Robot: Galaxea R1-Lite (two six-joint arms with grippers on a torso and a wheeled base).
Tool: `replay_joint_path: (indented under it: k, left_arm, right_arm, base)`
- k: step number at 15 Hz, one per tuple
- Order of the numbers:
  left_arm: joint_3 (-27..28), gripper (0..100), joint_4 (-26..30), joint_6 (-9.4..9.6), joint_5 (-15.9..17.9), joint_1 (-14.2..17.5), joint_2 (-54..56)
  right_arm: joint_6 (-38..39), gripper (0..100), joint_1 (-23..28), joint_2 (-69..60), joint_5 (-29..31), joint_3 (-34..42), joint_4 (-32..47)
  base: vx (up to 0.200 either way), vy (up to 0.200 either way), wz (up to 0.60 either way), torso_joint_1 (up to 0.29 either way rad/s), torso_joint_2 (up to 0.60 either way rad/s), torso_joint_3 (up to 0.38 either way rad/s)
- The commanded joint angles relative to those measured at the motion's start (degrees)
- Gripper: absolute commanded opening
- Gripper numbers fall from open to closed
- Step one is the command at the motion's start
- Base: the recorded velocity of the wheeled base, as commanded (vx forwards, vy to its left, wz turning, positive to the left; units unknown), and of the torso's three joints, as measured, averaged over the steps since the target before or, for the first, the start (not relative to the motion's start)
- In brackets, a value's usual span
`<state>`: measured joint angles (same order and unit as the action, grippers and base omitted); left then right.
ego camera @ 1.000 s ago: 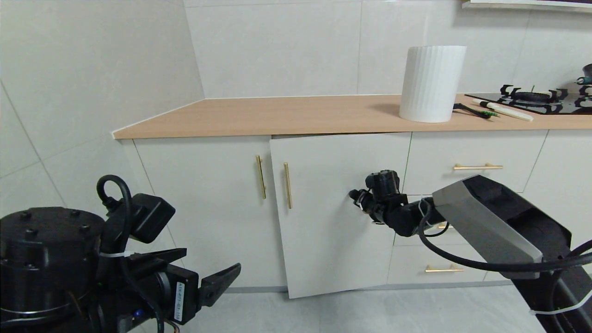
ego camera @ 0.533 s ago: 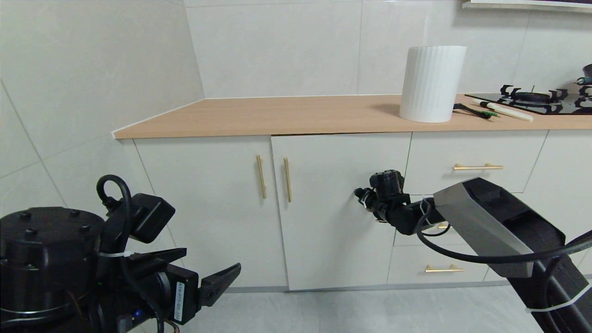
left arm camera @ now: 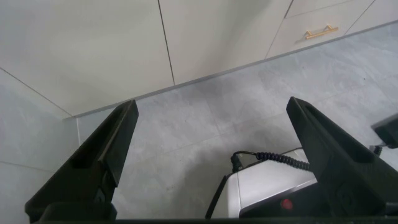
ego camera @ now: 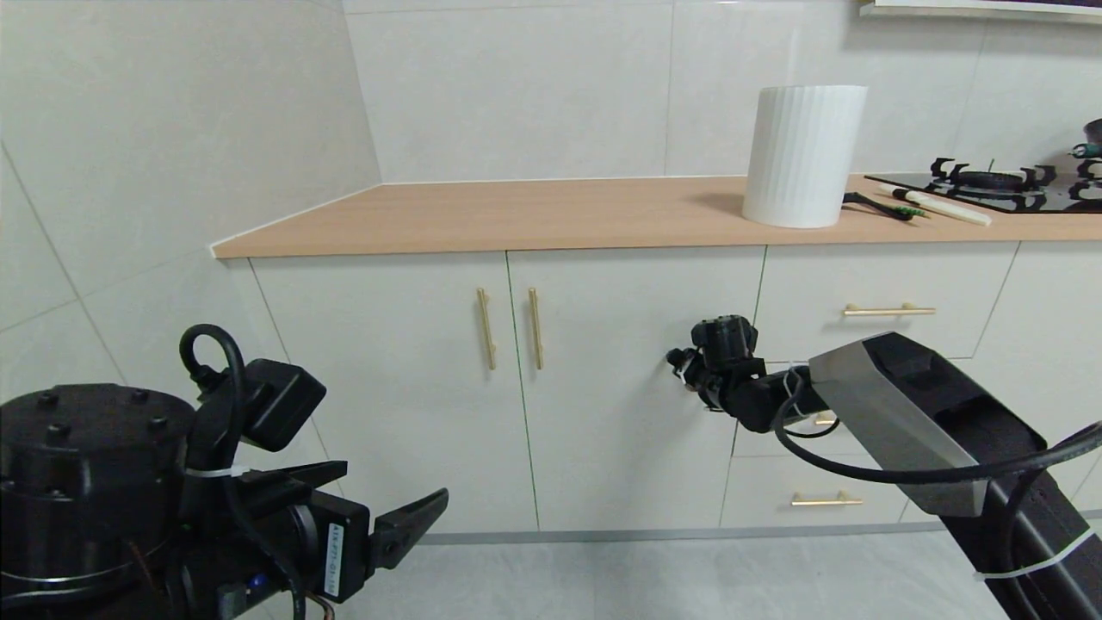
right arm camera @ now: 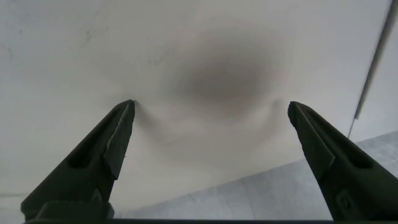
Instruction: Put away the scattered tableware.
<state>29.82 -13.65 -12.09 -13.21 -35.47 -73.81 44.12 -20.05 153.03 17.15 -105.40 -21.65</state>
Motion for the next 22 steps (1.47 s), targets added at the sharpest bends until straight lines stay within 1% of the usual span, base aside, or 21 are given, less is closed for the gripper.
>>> replay_joint_path:
  k: [1,2,3,4,5,6,7,8,9,10,11,13,14,15,16,17,18,19,20,21,22]
  left_arm:
    - [-0.02,100,-0.06,-0.04,-0.06,-0.03,-0.01]
    - [-0.02,100,-0.06,-0.04,-0.06,-0.03,0.16]
    - [-0.02,100,-0.15,-0.04,0.03,-0.03,0.34]
    - [0.06,100,-0.15,-0.04,-0.06,-0.03,0.69]
    - [0.06,100,-0.15,-0.04,-0.06,-0.03,1.13]
    - [0.15,100,-0.15,-0.04,-0.06,-0.03,2.27]
    - [0.24,100,-0.15,0.14,-0.06,-0.03,2.97]
    - [0.59,100,-0.15,0.76,-0.14,0.32,5.17]
    - [0.77,100,-0.15,2.51,-0.06,2.43,9.13]
    - [0.68,100,0.12,4.53,-0.14,4.36,14.05]
    - [0.42,100,0.21,4.89,-0.14,5.68,17.74]
    - [-0.37,100,0.47,5.06,-0.23,7.96,24.60]
    - [-2.66,100,1.88,5.15,-0.23,9.72,30.22]
    - [-4.42,100,4.69,5.15,-0.23,11.30,36.81]
    - [-4.95,100,8.64,5.33,-0.14,11.92,42.61]
    - [-4.95,100,13.92,5.33,-0.14,12.36,48.41]
    - [-5.03,100,20.33,5.24,0.12,15.26,54.30]
    - [-5.21,100,23.41,5.06,0.65,16.93,57.55]
    - [-5.30,100,26.05,4.97,1.79,18.51,61.51]
    - [-5.12,100,28.33,4.97,3.02,20.01,64.76]
    - [-4.86,100,30.00,5.06,3.72,20.71,66.69]
  right_arm:
    - [0.00,100,-0.42,-2.21,-0.19,2.66,-0.06]
    - [0.00,100,-0.95,-4.32,-0.45,5.47,-0.06]
    - [0.18,100,-1.92,-8.54,-1.60,11.01,-0.50]
    - [0.18,100,-2.97,-14.25,-5.90,17.77,-1.55]
    - [0.09,100,-3.68,-17.68,-7.84,21.29,-2.70]
    - [-0.44,100,-5.43,-21.81,-8.19,26.30,-5.07]
    - [-0.79,100,-6.58,-23.65,-7.75,28.85,-6.47]
    - [-2.98,100,-8.25,-28.22,-5.81,35.00,-9.37]
    - [-7.38,100,-9.92,-34.90,-4.14,43.52,-14.12]
    - [-12.21,100,-11.06,-43.69,-3.70,52.14,-21.86]
    - [-15.38,100,-11.15,-50.28,-3.00,58.64,-25.63]
    - [-22.85,100,-10.97,-61.45,0.60,70.07,-27.39]
    - [-24.52,100,-10.97,-70.24,4.82,78.24,-28.97]
    - [-25.22,100,-10.97,-80.34,5.96,85.19,-30.47]
    - [-27.68,100,-10.80,-89.48,5.88,89.49,-30.03]
    - [-32.69,100,-10.36,-97.83,6.05,93.27,-28.01]
    - [-39.99,100,-7.63,-109.26,5.96,96.61,-23.88]
    - [-43.06,100,-3.59,-115.67,5.52,97.67,-20.10]
    - [-43.85,100,1.60,-122.27,3.41,98.37,-14.21]
    - [-43.85,100,5.38,-129.21,0.16,97.93,-7.79]
    - [-44.29,100,7.22,-134.40,-0.98,96.87,-1.38]
  base:
    - [0.000,0.000,0.00,0.000,0.00,0.000]
    - [0.000,0.000,0.00,0.000,0.00,0.000]
    - [0.000,0.000,0.00,0.000,0.00,0.000]
    - [0.000,0.000,0.00,0.000,0.00,0.000]
    - [0.000,0.000,0.00,0.000,0.00,0.000]
    - [0.000,0.000,0.00,0.000,0.00,0.000]
    - [0.000,0.000,0.00,0.000,0.00,0.000]
    - [0.000,0.000,0.00,0.000,0.00,0.000]
    - [0.000,0.000,0.00,0.000,0.00,0.000]
    - [0.000,0.000,0.00,0.000,0.00,0.000]
    - [0.000,0.000,0.00,0.000,0.00,0.000]
    - [0.000,0.000,0.00,0.000,0.00,0.000]
    - [0.000,0.000,0.00,0.000,0.00,0.000]
    - [0.000,0.000,0.00,0.000,0.00,0.000]
    - [0.000,0.000,0.00,0.000,0.00,0.000]
    - [0.000,0.000,0.00,0.000,0.00,0.000]
    - [0.000,0.000,0.00,0.000,0.00,0.000]
    - [0.000,0.000,0.00,0.000,0.00,0.000]
    - [0.000,0.000,0.00,0.000,0.00,0.000]
    - [0.000,0.000,0.00,0.000,0.00,0.000]
    - [0.000,0.000,0.00,0.000,0.00,0.000]
